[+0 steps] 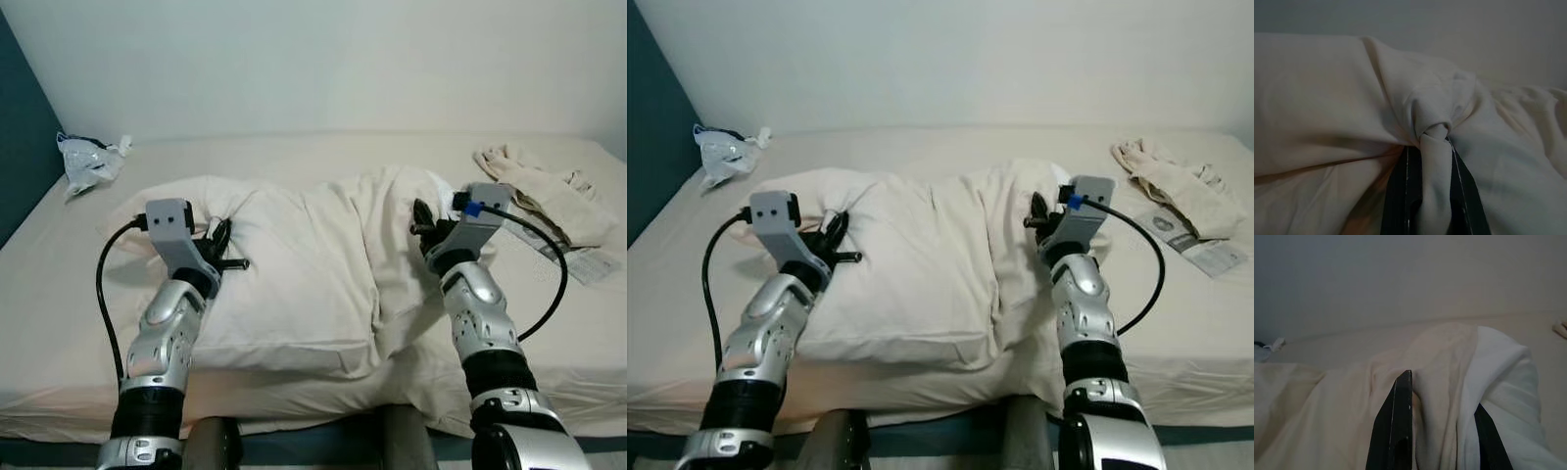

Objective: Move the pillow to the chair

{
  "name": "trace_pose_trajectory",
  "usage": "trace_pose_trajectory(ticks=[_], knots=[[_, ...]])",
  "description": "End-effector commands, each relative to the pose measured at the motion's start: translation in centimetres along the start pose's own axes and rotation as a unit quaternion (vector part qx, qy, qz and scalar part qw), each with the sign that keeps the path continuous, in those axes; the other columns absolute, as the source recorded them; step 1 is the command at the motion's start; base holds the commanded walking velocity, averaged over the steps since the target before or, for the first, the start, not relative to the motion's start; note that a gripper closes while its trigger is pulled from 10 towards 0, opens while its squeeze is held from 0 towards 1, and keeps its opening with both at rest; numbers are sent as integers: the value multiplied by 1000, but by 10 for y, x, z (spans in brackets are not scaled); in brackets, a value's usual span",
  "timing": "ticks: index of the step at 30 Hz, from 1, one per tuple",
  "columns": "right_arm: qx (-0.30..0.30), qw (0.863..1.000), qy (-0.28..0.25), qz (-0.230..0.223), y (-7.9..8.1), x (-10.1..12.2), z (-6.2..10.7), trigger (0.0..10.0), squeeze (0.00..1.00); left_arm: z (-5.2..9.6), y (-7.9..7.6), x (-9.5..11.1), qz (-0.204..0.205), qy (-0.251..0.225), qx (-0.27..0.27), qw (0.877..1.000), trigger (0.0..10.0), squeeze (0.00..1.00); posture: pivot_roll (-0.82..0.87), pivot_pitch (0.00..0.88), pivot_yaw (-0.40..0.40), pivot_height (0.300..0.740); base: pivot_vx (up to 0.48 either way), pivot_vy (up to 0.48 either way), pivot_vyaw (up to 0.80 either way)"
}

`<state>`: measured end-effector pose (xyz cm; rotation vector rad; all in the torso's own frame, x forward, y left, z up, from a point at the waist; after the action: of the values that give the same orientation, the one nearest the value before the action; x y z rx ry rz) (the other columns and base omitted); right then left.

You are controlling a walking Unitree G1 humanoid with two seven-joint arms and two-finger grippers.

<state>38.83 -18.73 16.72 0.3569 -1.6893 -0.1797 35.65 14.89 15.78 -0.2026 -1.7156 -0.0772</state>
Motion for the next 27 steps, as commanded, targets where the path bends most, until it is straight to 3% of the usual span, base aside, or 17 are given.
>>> trace_pose_trajectory(ticks=[1, 27], knots=[[24, 1000, -11, 6, 13, 3, -2, 10000, 0, -3, -10, 9, -5, -27, -9, 1000, 10000, 0, 0, 23, 6, 611, 0, 0, 0], [30, 999, -9, 10, 20, 0, -1, 10000, 0, 6, -11, -3, -23, -13, -8, 1000, 10000, 0, -8, 33, 8, 740, 0, 0, 0]])
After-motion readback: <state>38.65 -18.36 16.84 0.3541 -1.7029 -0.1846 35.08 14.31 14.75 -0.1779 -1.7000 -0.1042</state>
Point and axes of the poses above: a point about 5 cm out from each wrist's last joint towards the gripper, its own z axis pointing back from the gripper into the wrist, its own x axis along the axis of the wrist's last joint, y = z × x, the point moved 2 cm from there along -z, pointing out of the wrist towards the gripper, and after that the axes turned 13 degrees about -z, right-handed, at the moved point
